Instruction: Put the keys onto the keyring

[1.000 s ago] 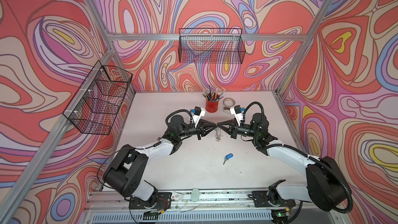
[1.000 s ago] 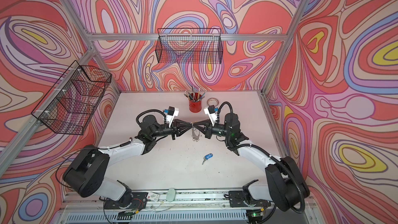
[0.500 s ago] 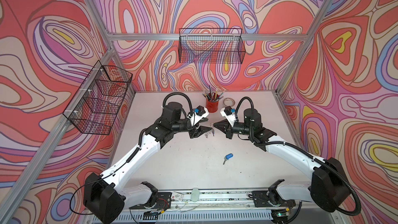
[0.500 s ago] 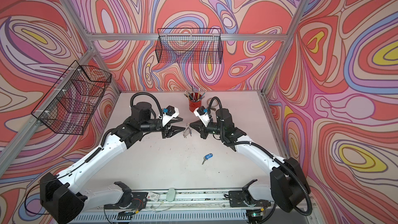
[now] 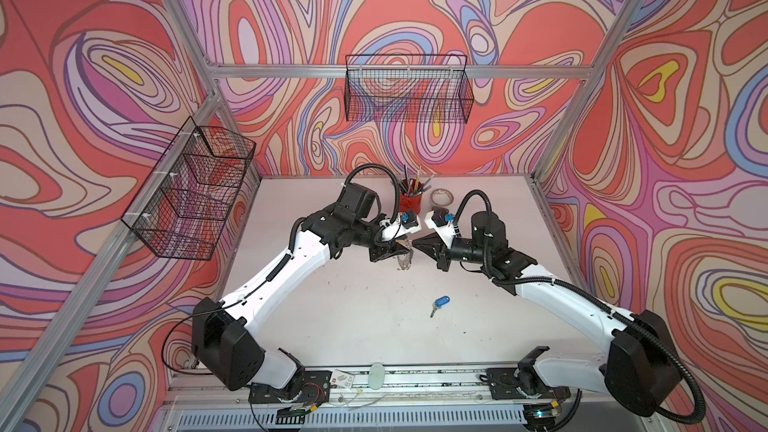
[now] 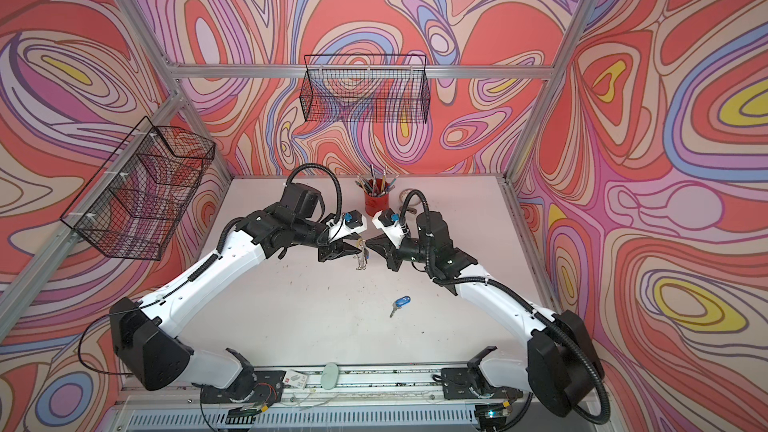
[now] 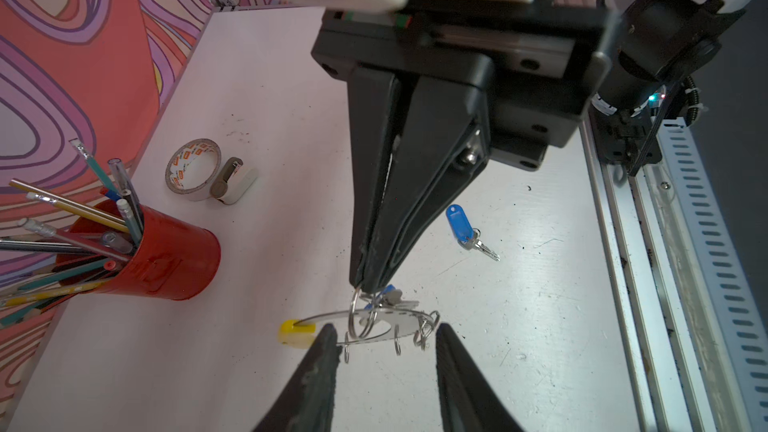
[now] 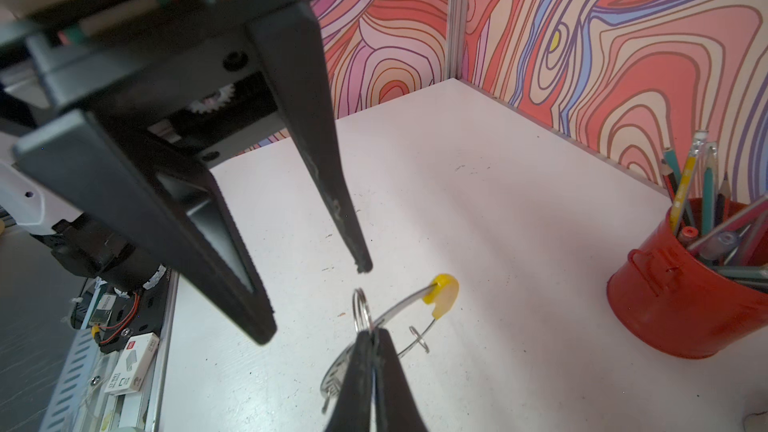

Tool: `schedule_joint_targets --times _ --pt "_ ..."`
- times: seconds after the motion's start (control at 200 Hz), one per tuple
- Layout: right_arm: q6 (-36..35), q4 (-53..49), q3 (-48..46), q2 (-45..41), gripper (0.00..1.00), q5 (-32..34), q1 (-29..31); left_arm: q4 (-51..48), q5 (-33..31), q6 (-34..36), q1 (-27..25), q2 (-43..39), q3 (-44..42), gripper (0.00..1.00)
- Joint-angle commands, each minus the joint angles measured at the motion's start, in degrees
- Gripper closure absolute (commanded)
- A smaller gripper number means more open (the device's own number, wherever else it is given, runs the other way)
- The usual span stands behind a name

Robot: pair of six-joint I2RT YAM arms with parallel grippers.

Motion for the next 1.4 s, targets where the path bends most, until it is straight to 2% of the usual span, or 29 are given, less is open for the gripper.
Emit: schedule_joint_targets --times 0.0,0.07,0.175,0.451,0.561,0.686,0.781,0.811,0.956,0.976,0.981,1.017,1.147,1.292,1.392 --pt "-1.6 0.1 -0.6 -1.0 1.0 -0.9 0.5 -4.3 -1.5 2.4 -0.1 2.0 3.2 0.66" --pt "-1.6 0.0 -0.4 -0.7 1.0 -0.9 0.5 -6.6 -0.4 4.6 -0.1 3.1 5.0 0.72" --pt "-1.7 0.2 -0.4 -0.5 1.0 -1.3 0.5 -6.7 -0.6 4.2 -0.1 4.0 5.6 0.76" --pt "-1.4 0.3 -0.2 -0.6 1.0 -1.1 0.5 -7.3 0.9 4.6 -0.4 5.1 6.0 0.79" --pt "-1.3 0.3 -0.3 -0.5 1.0 -1.1 0.5 -6.9 1.5 4.3 -0.7 5.6 6.1 0.86" --pt "-1.3 0.1 -0.3 -0.5 1.0 -1.1 0.5 -5.8 2.3 3.2 -0.6 5.6 6.0 0.88" --pt "-1.5 0.2 -0.2 -0.5 1.0 -1.2 0.5 -5.0 2.2 3.2 -0.7 5.6 5.9 0.97" --pt "-1.5 0.2 -0.2 -0.4 1.0 -1.1 0.5 -4.7 2.2 1.4 -0.7 5.6 5.9 1.0" --pt "-1.0 0.0 0.0 -0.5 1.0 -0.2 0.5 -1.2 1.1 -2.6 -0.7 4.9 4.6 1.0" --pt "-0.7 0.1 -0.1 -0.7 0.94 0.4 0.5 -0.1 0.9 -3.8 -0.7 4.6 4.0 1.0" --pt "-0.5 0.1 -0.1 -0.8 0.9 0.7 0.5 0.3 0.8 -4.1 -0.7 4.5 3.9 1.0" --pt "0.5 0.2 -0.1 -1.0 0.81 2.6 0.5 2.5 0.8 -6.5 -0.5 3.7 2.7 1.0" --pt "4.7 1.5 -0.6 -2.8 0.62 11.8 0.1 12.7 2.8 -13.4 0.6 -0.6 -3.3 1.0" --pt "10.5 7.0 -4.5 -7.6 0.49 17.4 -2.1 23.6 4.0 -20.8 1.1 -5.1 -10.4 1.0" --pt "13.6 8.7 -6.6 -9.8 0.5 19.8 -3.1 32.8 4.7 -27.1 1.1 -8.1 -15.8 1.0"
